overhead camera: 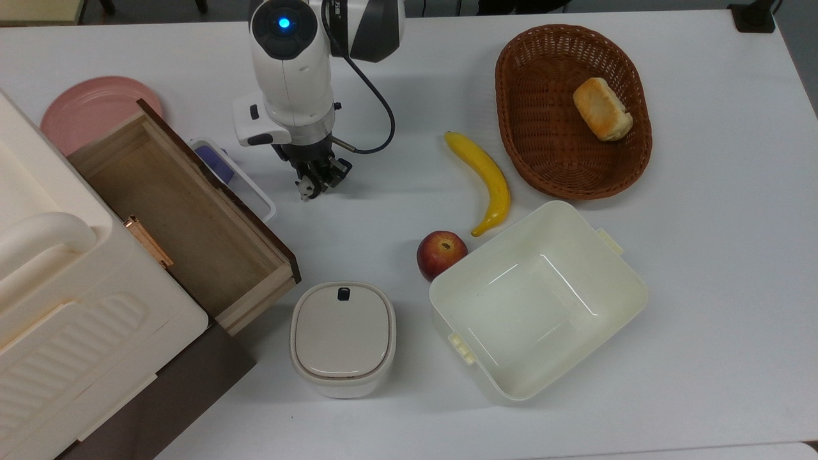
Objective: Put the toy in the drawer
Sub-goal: 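Close the gripper on the panda toy, then lift the panda toy and carry it over the open wooden drawer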
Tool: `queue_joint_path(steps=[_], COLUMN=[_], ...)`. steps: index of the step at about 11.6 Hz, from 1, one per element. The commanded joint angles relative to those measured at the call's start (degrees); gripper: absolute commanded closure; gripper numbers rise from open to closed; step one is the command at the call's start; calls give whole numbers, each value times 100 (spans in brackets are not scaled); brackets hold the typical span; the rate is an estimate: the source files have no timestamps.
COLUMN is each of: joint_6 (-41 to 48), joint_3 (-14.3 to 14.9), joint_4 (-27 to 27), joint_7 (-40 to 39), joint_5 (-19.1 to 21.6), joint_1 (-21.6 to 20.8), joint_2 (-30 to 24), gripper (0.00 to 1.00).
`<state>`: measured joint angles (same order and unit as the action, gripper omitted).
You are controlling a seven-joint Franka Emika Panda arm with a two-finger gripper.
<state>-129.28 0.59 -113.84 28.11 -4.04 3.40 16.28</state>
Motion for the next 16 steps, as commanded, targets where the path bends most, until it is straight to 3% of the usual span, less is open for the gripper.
queue_joint_path(steps=[1,5,9,11,14,16], joint_6=[-54,43,105,105,88,88], joint_3=[2,-198,-489,-472,-402,-384], joint_4=[474,1345,1768,1996,2357,2585], joint_7=[-69,133,186,178,-15,-252], joint_5=[0,193,281,508,799,1019], joint_1=[-6,-41,-50,-6,275,687], joint_2=[15,-29,-73,-99,-90,-73], gripper=[100,100,100,100,100,100])
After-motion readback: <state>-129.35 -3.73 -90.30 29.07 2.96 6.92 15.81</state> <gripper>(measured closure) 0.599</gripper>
